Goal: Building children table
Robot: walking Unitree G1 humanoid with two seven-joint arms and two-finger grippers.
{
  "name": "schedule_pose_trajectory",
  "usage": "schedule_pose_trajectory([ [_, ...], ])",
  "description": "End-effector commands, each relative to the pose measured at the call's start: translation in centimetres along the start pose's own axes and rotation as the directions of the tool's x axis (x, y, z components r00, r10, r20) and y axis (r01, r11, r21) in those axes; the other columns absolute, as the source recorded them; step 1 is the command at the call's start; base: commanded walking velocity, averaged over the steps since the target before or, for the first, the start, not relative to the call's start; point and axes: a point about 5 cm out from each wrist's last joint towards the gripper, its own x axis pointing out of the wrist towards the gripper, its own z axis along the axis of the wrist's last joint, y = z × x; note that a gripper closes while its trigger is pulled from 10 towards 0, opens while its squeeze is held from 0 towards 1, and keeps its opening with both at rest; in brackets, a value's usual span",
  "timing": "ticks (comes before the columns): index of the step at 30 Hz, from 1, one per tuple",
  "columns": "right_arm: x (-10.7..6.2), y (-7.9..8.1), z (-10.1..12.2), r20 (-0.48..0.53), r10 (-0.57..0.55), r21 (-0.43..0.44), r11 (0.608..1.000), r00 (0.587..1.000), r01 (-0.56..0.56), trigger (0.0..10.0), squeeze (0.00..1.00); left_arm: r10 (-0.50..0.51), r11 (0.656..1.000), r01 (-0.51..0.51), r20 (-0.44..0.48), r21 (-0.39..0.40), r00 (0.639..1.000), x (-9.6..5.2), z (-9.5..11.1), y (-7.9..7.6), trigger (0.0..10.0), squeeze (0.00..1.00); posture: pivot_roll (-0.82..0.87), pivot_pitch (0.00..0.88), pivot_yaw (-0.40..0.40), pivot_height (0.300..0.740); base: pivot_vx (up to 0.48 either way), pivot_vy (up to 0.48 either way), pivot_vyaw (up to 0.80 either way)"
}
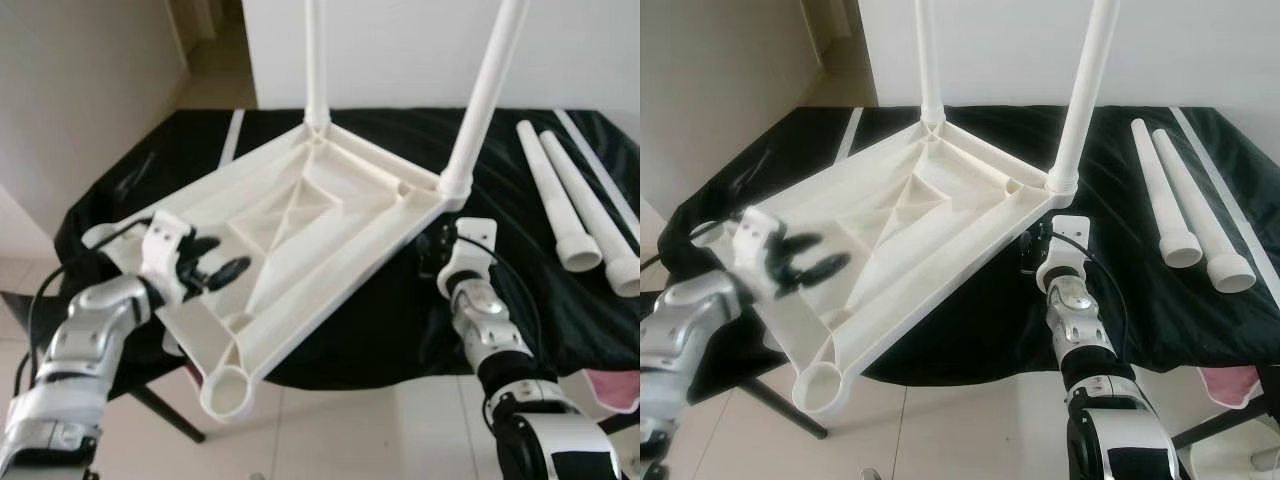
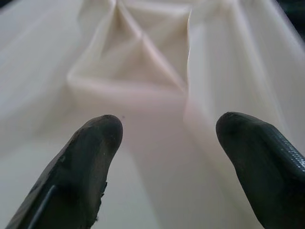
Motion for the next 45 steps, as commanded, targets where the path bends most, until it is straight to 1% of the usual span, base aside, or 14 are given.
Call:
schedule_pose_trajectory([
  [1,-0.2,0.1,-0.3,-0.003,0.011,-0.001,1.000,1.000,-0.011,10.0,0.00,-0.117,0.993,0.117,-0.017,0.023,0.993,-0.4,0.1,-0.6,10.0,0.00,0.03,0.028,0.011,0.740,0.000,0.000,0.00],
  [3,-0.3,1.0,-0.6,-0.025,0.048,0.006,0.999,0.999,-0.048,10.0,0.00,-0.177,0.983,0.179,-0.058,0.028,0.982,-1.6,-0.3,-0.9,10.0,0.00,0.03,0.032,0.009,0.740,0.000,0.000,0.00],
  [6,-0.4,1.8,-0.9,-0.042,0.074,0.005,0.997,0.996,-0.074,10.0,0.00,-0.201,0.978,0.205,-0.096,0.030,0.975,-2.7,-0.6,-0.9,10.0,0.00,0.04,0.037,0.004,0.740,0.000,0.000,0.00],
  [9,-0.4,2.4,-1.0,-0.050,0.086,0.006,0.996,0.995,-0.086,10.0,0.00,-0.195,0.979,0.200,-0.123,0.030,0.973,-3.4,-0.9,-0.7,10.0,0.00,0.05,0.042,-0.004,0.740,0.000,0.000,0.00],
  [12,-0.4,3.3,-1.2,-0.060,0.115,0.010,0.993,0.992,-0.115,10.0,0.00,-0.140,0.989,0.145,-0.146,0.029,0.979,-5.3,-1.0,0.4,10.0,0.00,0.06,0.047,-0.015,0.740,0.000,0.000,0.00],
  [16,-0.4,3.4,-1.2,-0.063,0.121,0.008,0.993,0.991,-0.121,10.0,0.00,-0.130,0.991,0.135,-0.140,0.026,0.982,-6.0,-0.8,0.5,10.0,0.00,0.07,0.049,-0.022,0.740,0.000,0.000,0.00],
  [18,-0.4,3.4,-1.2,-0.068,0.128,0.011,0.992,0.989,-0.128,10.0,0.00,-0.149,0.987,0.159,-0.189,0.040,0.971,-6.8,-1.2,0.1,10.0,0.00,0.07,0.050,-0.025,0.740,0.000,0.000,0.00],
  [21,-0.4,3.4,-1.2,-0.072,0.131,0.012,0.991,0.989,-0.131,10.0,0.00,-0.171,0.982,0.185,-0.227,0.044,0.959,-7.1,-1.7,-0.5,10.0,0.00,0.07,0.050,-0.029,0.740,0.000,0.000,0.00],
  [24,-0.4,3.4,-1.2,-0.076,0.134,0.011,0.991,0.988,-0.133,10.0,0.00,-0.203,0.974,0.222,-0.254,0.052,0.946,-7.0,-2.0,-1.1,10.0,0.00,0.07,0.051,-0.029,0.740,0.000,0.000,0.00],
  [28,-0.2,3.6,-1.2,-0.084,0.135,0.016,0.991,0.987,-0.134,10.0,0.00,-0.298,0.940,0.336,-0.335,0.060,0.894,-5.4,-3.6,-3.7,10.0,0.00,0.07,0.052,-0.027,0.740,0.000,0.000,0.00],
  [35,0.0,3.6,-1.1,-0.091,0.135,0.018,0.991,0.987,-0.134,10.0,0.00,-0.357,0.914,0.401,-0.339,0.068,0.871,-4.0,-3.7,-5.6,10.0,0.00,0.06,0.052,-0.023,0.740,0.000,0.000,0.00],
  [39,0.2,3.6,-1.0,-0.093,0.130,0.027,0.991,0.987,-0.128,10.0,0.00,-0.404,0.891,0.448,-0.328,0.070,0.854,-2.7,-3.7,-7.4,10.0,0.00,0.06,0.050,-0.016,0.740,0.000,0.000,0.00],
  [41,0.2,3.6,-1.0,-0.093,0.130,0.027,0.991,0.987,-0.128,10.0,0.00,-0.404,0.891,0.448,-0.328,0.070,0.854,-2.7,-3.7,-7.4,10.0,0.00,0.06,0.050,-0.016,0.740,0.000,0.000,0.00],
  [45,0.4,3.5,-1.4,-0.113,0.118,0.029,0.993,0.987,-0.115,10.0,0.00,-0.454,0.865,0.496,-0.298,0.079,0.840,-0.7,-3.6,-10.1,10.0,0.00,0.06,0.045,-0.003,0.740,0.000,0.000,0.00],
])
